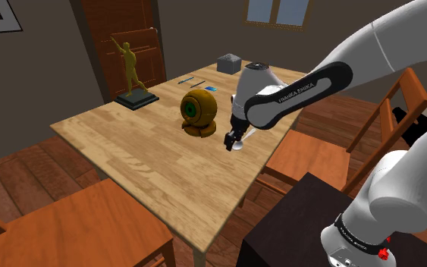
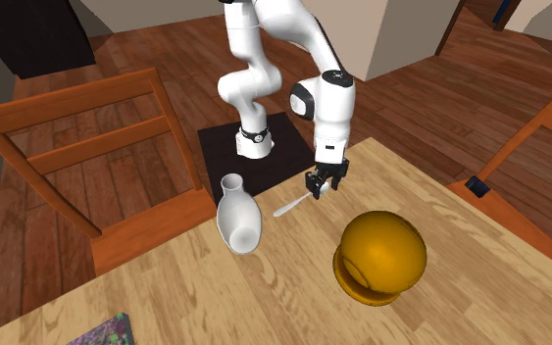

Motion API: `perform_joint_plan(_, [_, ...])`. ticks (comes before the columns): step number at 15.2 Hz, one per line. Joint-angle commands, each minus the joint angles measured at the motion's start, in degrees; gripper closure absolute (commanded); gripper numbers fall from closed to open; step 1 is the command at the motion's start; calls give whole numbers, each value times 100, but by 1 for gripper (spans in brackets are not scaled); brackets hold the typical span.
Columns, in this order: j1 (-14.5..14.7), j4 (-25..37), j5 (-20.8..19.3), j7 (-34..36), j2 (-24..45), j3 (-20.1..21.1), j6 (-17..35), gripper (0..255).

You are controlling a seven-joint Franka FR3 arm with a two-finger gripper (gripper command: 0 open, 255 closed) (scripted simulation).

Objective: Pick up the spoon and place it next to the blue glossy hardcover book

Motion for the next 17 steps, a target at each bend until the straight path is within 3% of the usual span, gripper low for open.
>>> perform_joint_plan(1, [9,61,20,-11,-116,0,-179,255])
perform_joint_plan(13, [29,520,89,-84,-585,-25,-1106,255])
perform_joint_plan(17, [-200,487,72,-708,-610,-438,-1087,255])
